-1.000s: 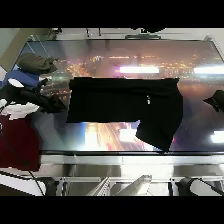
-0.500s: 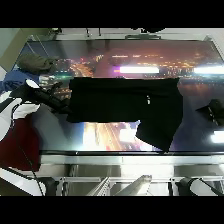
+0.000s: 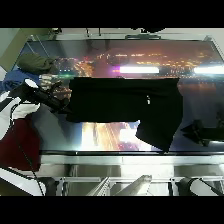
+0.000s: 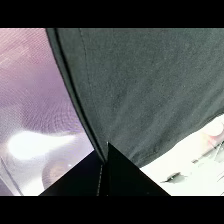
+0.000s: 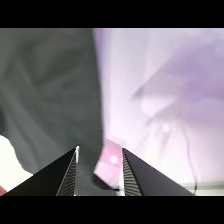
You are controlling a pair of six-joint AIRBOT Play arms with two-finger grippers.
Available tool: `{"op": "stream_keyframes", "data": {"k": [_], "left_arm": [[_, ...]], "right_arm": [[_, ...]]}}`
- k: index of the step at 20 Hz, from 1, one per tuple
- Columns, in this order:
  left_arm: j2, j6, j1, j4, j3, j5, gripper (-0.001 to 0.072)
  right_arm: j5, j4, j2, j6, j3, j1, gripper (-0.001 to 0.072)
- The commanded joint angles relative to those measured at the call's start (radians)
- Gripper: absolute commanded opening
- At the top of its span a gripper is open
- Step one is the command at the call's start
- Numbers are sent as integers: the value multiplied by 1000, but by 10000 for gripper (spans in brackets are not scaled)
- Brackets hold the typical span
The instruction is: Fold the shirts.
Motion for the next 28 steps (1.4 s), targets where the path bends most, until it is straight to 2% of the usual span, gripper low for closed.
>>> {"op": "stream_keyframes", "data": {"k": [1,6,7,8,10,12,17,21,25,28], "left_arm": [[1,0,-4,-3,1,2,24],[1,0,-4,-2,1,-8,24],[1,0,-4,-2,1,-9,24],[1,0,-4,-2,1,-14,24],[1,0,0,-1,1,-29,24],[1,0,19,-2,1,-42,24],[1,-18,84,-2,1,-83,23],[14,-8,91,-68,31,-90,23],[-8,-30,90,-159,208,-94,23],[-77,-66,82,-196,369,-128,23]], "right_arm": [[-72,45,-75,-28,-39,76,326],[-123,255,-178,-145,-36,192,321],[-122,267,-177,-152,-27,185,284],[-114,256,-173,-152,-8,172,162],[-84,230,-155,-151,27,134,123],[-47,220,-143,-151,62,98,23],[-34,214,-139,-153,102,69,23],[-8,389,-141,-236,146,123,23],[-85,401,-195,-209,356,252,23],[-104,426,-332,-172,576,309,23]]}}
